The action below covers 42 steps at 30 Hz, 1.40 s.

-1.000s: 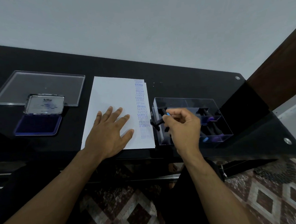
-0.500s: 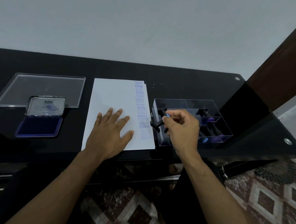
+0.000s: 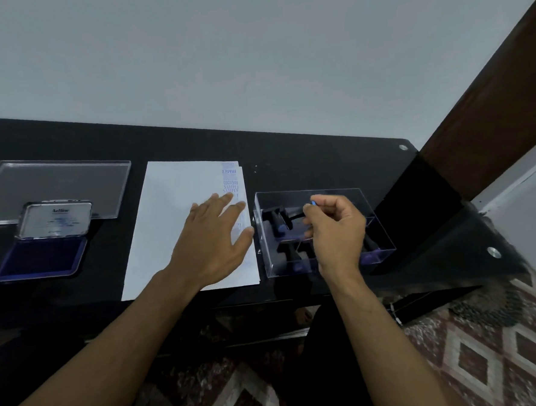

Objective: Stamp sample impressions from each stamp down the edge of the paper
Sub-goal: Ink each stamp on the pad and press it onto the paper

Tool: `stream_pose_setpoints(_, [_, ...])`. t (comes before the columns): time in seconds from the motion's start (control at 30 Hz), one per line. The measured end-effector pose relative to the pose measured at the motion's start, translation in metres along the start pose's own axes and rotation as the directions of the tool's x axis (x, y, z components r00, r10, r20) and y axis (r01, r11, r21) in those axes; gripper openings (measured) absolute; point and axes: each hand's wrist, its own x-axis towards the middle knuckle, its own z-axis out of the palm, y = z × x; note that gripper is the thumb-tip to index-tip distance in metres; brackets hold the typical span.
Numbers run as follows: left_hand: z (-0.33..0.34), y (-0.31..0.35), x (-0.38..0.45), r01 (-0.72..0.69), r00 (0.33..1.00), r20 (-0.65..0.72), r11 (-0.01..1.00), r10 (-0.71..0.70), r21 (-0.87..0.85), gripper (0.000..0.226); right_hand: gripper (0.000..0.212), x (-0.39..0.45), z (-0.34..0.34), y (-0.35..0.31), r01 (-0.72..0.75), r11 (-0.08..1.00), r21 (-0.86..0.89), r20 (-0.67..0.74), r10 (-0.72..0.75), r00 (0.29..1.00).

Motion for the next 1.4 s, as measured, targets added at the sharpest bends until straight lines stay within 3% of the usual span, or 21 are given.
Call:
stream_pose_setpoints(0.13, [0.009,0.030,0.019,-0.084,0.996,-0.020,0.996,0.084,-0.020,0.063,0.012,0.018,-0.018,-0.002,0.007,0.999,-0.035,-0.107,-0.011,0.994])
stream_pose_setpoints(0.27, [0.021,0.057,0.040,-0.145,0.989,0.007,0.989,0.145,0.008,0.059,0.012,0.036,-0.038,-0.002,0.074,0.970,-0.230,-0.169,-0.115,0.979])
stream_pose_setpoints(0.57, [0.048,0.086,0.072,-0.178,0.981,0.091,0.981,0.171,0.076,0.059,0.016,0.069,-0.046,0.026,0.203,0.777,-0.595,0.098,-0.180,0.979])
stream_pose_setpoints(0.77, [0.055,0.082,0.072,-0.170,0.982,0.090,0.982,0.163,0.077,0.056,0.022,0.081,-0.040,0.028,0.169,0.705,-0.688,0.140,-0.099,0.985])
stream_pose_setpoints(1.1, [0.060,0.078,0.072,-0.179,0.983,0.055,0.980,0.175,0.082,0.055,0.013,0.087,-0.031,0.017,0.090,0.542,-0.836,0.152,0.071,0.986])
stream_pose_setpoints(1.3, [0.059,0.078,0.073,-0.184,0.982,0.053,0.980,0.180,0.073,0.054,0.023,0.082,-0.033,0.025,0.112,0.549,-0.828,0.160,0.040,0.986])
stream_pose_setpoints(1.4, [0.058,0.077,0.073,-0.180,0.983,0.045,0.983,0.179,0.040,0.054,0.022,0.078,-0.032,0.029,0.210,0.509,-0.835,0.193,-0.087,0.977])
